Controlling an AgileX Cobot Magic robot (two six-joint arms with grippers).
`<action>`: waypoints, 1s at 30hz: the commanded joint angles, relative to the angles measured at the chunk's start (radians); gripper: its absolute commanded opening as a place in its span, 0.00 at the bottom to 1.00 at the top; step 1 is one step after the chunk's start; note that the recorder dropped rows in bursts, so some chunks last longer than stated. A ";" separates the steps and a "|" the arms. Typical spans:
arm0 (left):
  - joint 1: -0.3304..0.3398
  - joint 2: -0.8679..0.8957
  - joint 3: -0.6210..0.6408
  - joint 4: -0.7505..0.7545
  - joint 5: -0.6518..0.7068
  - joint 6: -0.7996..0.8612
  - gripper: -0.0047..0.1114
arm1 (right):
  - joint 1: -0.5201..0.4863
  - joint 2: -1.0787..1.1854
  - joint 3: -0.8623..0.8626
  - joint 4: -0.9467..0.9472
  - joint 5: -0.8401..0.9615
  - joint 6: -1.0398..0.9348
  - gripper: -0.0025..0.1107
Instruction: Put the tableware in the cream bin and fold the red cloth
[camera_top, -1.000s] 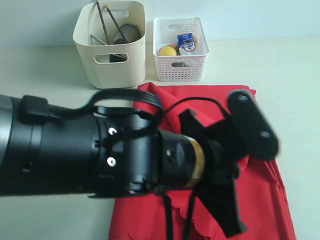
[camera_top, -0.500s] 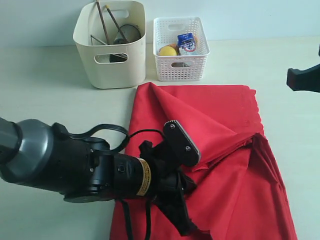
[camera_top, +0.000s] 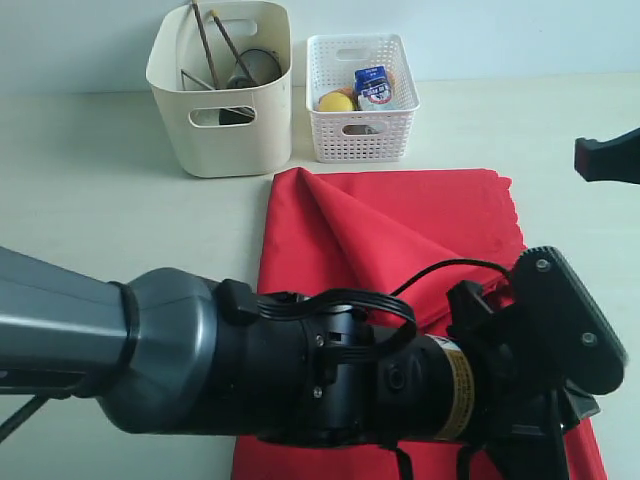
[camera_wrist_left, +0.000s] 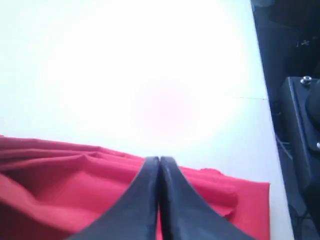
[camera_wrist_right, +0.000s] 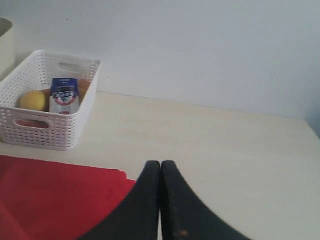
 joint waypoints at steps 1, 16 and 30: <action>-0.009 -0.019 -0.027 0.005 0.217 0.009 0.06 | -0.001 0.002 -0.005 0.004 0.137 -0.023 0.02; 0.183 -0.445 0.337 0.013 0.317 0.014 0.06 | -0.001 0.002 -0.005 0.016 -0.124 -0.080 0.02; 0.457 -0.740 0.637 -0.006 0.075 -0.004 0.06 | -0.001 0.449 -0.026 0.039 -0.826 -0.062 0.02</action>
